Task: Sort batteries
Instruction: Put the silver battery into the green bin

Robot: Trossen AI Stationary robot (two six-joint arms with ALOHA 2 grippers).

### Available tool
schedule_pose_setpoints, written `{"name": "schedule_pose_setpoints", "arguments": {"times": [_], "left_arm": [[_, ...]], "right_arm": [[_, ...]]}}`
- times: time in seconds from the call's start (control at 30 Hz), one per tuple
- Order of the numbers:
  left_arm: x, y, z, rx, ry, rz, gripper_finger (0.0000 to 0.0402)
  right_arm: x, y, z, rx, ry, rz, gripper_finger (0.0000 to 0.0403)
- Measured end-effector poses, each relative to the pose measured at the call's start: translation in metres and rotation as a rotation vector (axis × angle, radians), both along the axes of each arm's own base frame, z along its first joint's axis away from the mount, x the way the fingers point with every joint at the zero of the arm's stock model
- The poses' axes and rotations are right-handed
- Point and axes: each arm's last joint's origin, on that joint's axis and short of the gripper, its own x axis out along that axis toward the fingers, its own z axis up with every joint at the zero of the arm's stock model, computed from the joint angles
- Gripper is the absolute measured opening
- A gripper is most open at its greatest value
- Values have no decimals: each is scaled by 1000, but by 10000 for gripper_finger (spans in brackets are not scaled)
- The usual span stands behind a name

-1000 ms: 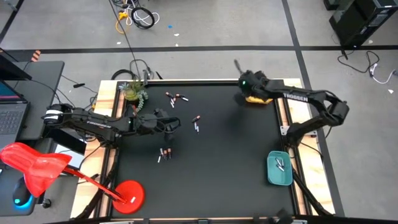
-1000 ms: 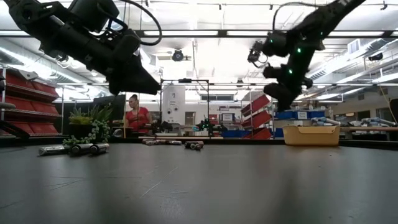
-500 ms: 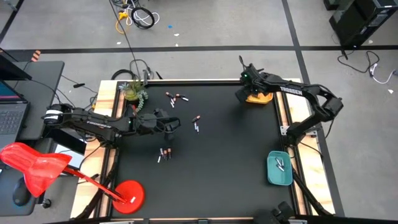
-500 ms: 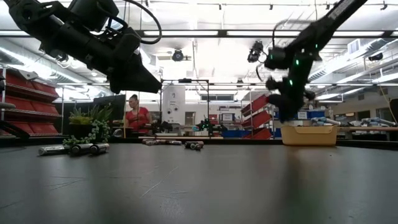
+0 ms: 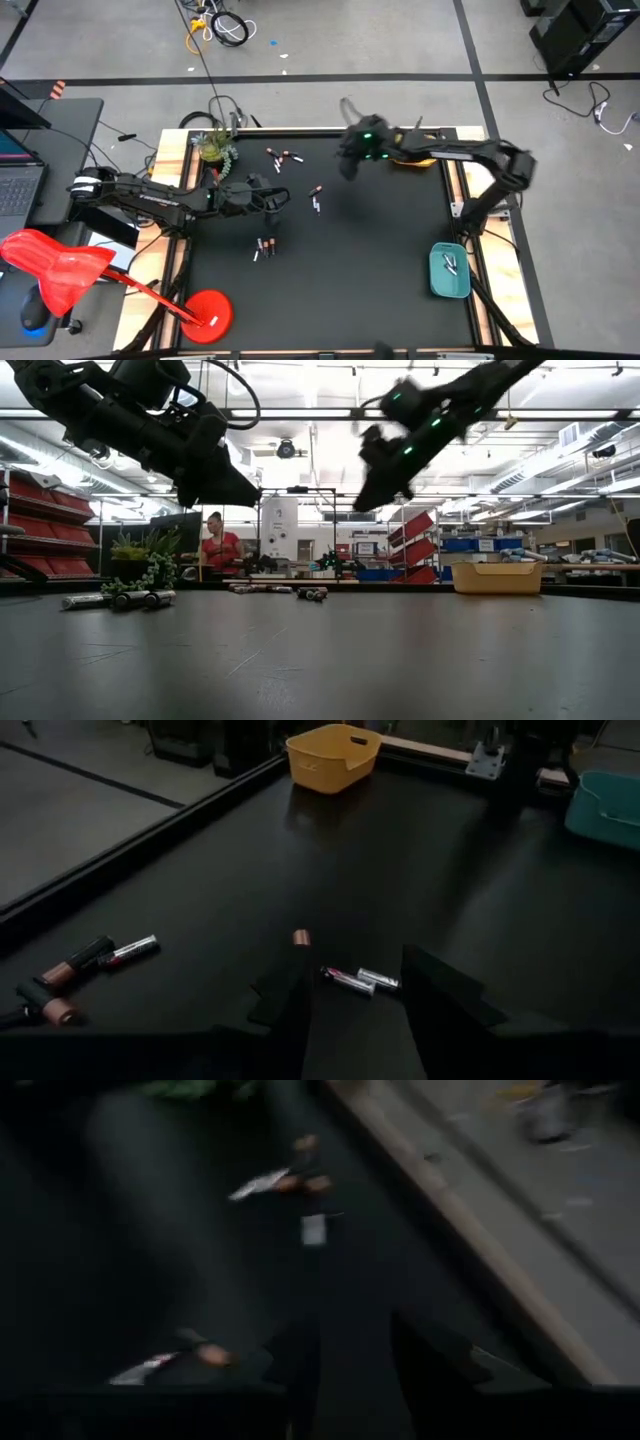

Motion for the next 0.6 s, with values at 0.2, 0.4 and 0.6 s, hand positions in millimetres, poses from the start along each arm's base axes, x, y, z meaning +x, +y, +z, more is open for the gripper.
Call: {"name": "schedule_pose_setpoints", "arguments": {"times": [0.2,0.4,0.6], "left_arm": [[-1,0,-1,2,17,-1,156],[-4,1,-8,11,98,23,156],[-9,2,-15,38,189,79,156]], "right_arm": [[58,-15,-35,69,94,94,130],[103,-33,-33,75,167,146,130],[135,-48,-28,96,214,176,131]]}}
